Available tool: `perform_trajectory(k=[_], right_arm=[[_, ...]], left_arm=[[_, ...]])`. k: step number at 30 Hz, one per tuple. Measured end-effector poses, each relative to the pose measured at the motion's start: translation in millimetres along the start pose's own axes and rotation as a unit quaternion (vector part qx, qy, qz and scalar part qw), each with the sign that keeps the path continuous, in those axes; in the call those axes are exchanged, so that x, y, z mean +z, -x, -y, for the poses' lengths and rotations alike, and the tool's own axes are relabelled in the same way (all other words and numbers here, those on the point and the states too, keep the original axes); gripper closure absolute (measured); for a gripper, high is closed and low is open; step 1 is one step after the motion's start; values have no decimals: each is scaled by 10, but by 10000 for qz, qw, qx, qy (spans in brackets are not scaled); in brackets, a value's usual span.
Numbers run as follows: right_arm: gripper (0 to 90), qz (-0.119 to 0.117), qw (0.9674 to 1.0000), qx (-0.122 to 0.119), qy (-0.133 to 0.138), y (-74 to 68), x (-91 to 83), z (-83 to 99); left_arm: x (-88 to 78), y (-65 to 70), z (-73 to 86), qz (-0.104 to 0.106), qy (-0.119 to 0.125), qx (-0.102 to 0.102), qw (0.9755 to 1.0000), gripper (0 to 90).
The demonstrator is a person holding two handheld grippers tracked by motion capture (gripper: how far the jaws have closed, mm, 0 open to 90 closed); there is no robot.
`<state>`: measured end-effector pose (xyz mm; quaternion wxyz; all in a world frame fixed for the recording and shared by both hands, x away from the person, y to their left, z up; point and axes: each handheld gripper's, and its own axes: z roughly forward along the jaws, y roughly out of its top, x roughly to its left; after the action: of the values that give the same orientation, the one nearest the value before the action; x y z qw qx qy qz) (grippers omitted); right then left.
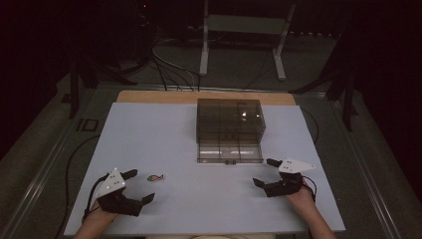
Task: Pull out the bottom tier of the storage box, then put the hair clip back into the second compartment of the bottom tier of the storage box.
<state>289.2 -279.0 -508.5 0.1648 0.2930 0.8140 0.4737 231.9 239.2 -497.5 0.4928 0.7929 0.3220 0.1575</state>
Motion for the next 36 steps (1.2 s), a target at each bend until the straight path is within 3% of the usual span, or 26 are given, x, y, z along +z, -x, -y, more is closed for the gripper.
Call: perform_trajectory(k=[9,19,28,36], right_arm=[[92,173,9998,-57,75,-10,-79,3],[92,150,9998,-153,-6,-44,-70,-7],[92,127,9998,-134,51,-58,-84,-29],[92,129,9998,-132,73,-61,-90,-37]], left_arm=[[10,10,-4,51,-46,27,10000,0],[8,62,-51,193,-44,104,9998,0],[20,150,-218,437,-111,330,9984,0],[-35,154,-390,633,-90,345,9974,0]])
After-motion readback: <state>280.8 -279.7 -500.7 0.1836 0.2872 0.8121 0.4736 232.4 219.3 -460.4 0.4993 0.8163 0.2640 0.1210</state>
